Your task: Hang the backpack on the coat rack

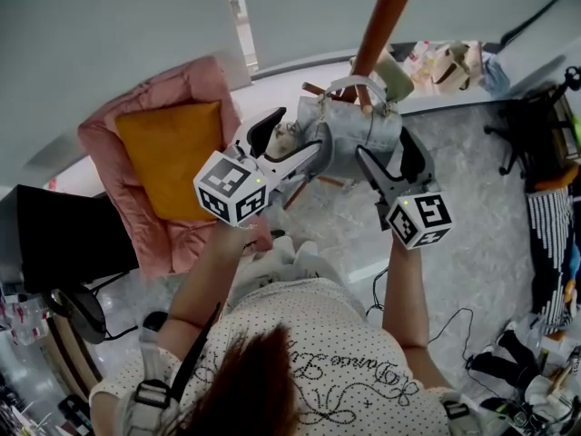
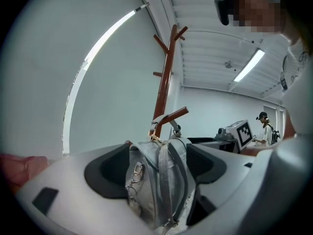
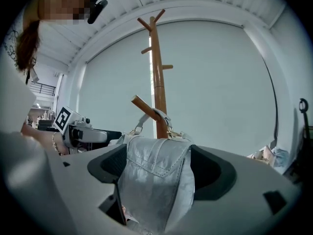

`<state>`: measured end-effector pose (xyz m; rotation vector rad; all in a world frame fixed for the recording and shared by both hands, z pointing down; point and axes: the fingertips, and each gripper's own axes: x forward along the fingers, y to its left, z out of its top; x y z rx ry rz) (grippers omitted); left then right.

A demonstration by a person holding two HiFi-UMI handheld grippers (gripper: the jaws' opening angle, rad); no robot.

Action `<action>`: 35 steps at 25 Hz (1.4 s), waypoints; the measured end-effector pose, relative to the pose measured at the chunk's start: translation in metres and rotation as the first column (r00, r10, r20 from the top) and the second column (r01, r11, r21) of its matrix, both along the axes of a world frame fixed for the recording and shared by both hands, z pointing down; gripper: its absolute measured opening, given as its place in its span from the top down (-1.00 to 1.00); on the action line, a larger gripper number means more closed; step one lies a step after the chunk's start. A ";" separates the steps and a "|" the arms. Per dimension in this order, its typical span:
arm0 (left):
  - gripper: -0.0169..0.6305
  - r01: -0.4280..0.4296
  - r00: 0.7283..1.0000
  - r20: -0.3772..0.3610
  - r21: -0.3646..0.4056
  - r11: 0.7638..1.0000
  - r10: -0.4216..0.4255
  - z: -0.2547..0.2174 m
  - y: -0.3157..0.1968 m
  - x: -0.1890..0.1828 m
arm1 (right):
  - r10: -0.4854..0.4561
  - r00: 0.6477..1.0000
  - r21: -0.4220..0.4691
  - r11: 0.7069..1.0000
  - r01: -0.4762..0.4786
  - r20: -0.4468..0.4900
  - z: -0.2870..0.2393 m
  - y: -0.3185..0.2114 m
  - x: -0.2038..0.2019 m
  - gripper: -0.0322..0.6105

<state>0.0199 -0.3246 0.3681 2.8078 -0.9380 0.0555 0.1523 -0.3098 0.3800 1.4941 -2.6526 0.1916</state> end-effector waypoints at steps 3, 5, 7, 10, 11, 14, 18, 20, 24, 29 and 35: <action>-0.14 0.016 1.000 -0.012 0.032 0.999 -0.015 -0.011 0.002 -0.004 | 0.014 1.000 0.026 1.000 -0.013 -0.007 -0.008 0.004 0.002 -0.37; -0.09 0.024 0.999 -0.023 0.053 0.998 -0.023 -0.019 0.003 -0.006 | 0.011 1.000 0.044 0.999 -0.010 -0.006 -0.015 0.005 0.001 -0.32; -0.02 0.027 0.999 -0.029 0.070 0.997 -0.025 -0.026 0.005 -0.007 | 0.011 1.000 0.063 0.998 -0.010 -0.007 -0.023 0.008 -0.001 -0.28; 0.13 0.035 0.999 -0.035 0.087 0.996 -0.032 -0.033 0.007 -0.010 | 0.024 1.000 0.098 0.995 -0.023 0.000 -0.034 0.012 -0.003 -0.16; 0.20 0.042 0.999 -0.031 0.094 0.995 -0.039 -0.035 0.007 -0.012 | 0.030 1.000 0.109 0.994 -0.030 0.003 -0.038 0.013 -0.003 -0.11; 0.39 0.072 0.997 -0.012 0.122 0.990 -0.071 -0.038 0.006 -0.017 | 0.047 0.999 0.135 0.990 -0.047 0.002 -0.044 0.016 -0.006 0.06; 0.70 0.118 0.993 -0.020 0.142 0.983 -0.116 -0.044 0.002 -0.025 | 0.073 0.997 0.153 0.986 -0.071 -0.006 -0.051 0.018 -0.007 0.32; 0.84 0.140 0.990 -0.027 0.150 0.979 -0.137 -0.047 0.000 -0.028 | 0.090 0.996 0.176 0.981 -0.088 -0.002 -0.057 0.019 -0.006 0.49; 0.93 0.157 0.988 -0.038 0.169 0.973 -0.153 -0.056 0.001 -0.032 | 0.130 0.991 0.229 0.965 -0.130 0.016 -0.071 0.026 -0.001 0.81; 0.93 0.169 0.985 -0.061 0.196 0.966 -0.160 -0.065 0.006 -0.034 | 0.149 0.989 0.252 0.956 -0.151 0.026 -0.082 0.034 0.002 0.87; 0.93 0.191 0.981 -0.078 0.221 0.956 -0.178 -0.072 0.011 -0.037 | 0.153 0.988 0.257 0.954 -0.154 0.022 -0.087 0.041 0.000 0.87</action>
